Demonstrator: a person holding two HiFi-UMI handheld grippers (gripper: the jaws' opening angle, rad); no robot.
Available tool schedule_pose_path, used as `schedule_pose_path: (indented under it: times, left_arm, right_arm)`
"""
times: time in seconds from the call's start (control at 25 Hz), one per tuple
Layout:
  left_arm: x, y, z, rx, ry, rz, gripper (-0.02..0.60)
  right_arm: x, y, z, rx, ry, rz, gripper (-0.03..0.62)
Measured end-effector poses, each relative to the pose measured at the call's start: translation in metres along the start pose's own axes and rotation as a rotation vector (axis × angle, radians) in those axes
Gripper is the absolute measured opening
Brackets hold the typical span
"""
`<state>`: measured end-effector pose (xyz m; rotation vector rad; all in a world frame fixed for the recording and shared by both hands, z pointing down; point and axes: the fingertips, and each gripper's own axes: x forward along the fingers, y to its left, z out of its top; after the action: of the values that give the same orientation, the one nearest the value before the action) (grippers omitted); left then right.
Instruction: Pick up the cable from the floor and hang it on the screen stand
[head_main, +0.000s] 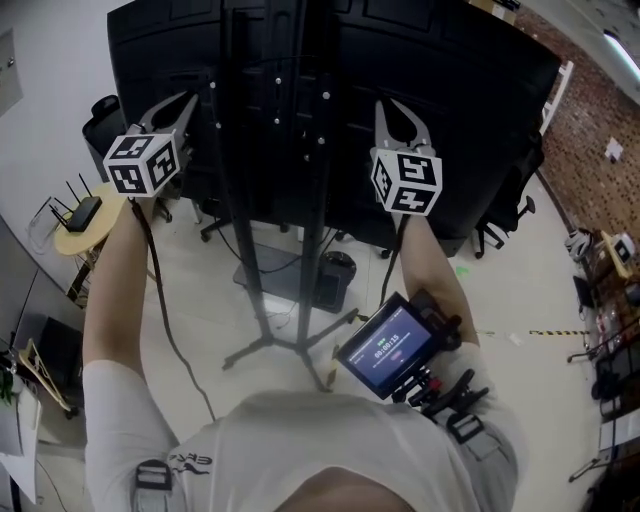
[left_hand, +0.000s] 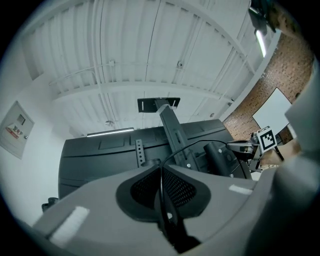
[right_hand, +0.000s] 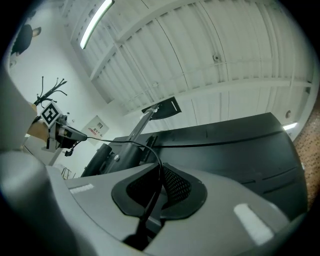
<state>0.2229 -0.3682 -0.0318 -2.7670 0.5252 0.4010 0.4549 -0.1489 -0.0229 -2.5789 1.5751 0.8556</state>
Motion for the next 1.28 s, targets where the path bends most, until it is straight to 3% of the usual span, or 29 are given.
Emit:
schedule_pose_path:
  times: [0.64,1.28]
  left_arm:
    - [0.071,0.071,-0.017,-0.089,-0.048,-0.111,0.023]
    - [0.081,0.082,-0.042,-0.137,-0.037,-0.115,0.023]
  right_arm:
    - [0.038,0.005,0.006,-0.119,0.105,-0.171,0.036]
    - [0.041,0.014,-0.007,-0.136,0.176,-0.196,0.037]
